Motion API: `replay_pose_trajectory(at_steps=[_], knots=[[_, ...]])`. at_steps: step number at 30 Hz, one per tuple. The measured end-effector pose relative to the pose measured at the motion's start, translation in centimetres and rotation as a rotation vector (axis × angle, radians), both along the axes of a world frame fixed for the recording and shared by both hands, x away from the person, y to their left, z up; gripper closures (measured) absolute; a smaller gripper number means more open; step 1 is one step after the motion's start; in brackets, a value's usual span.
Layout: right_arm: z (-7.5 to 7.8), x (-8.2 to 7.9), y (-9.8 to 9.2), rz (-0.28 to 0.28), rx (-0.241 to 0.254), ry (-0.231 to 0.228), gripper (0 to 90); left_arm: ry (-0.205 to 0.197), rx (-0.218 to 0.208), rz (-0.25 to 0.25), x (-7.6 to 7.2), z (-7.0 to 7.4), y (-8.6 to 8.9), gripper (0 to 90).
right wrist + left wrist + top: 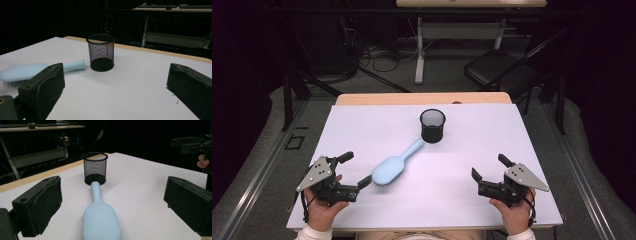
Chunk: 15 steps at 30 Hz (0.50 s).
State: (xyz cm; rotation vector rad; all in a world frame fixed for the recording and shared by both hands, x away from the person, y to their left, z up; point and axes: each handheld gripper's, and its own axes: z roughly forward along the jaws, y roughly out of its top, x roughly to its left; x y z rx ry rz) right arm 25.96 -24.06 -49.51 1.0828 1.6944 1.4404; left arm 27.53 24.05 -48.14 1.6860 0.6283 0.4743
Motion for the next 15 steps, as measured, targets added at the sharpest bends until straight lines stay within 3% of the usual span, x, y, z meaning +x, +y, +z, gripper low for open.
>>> replay_pose_trajectory(at_steps=[7, 15], knots=[[-0.28, 0.22, -0.16, 0.004, 0.026, 0.024, 1.7, 0.018, 0.008, -0.002, 0.07, -0.19, -0.08, 0.3], [-0.45, 0.47, 0.17, -0.001, 0.001, 0.019, 1.9, 0.033, -0.002, -0.004, -0.14, -0.15, -0.12, 0.3]])
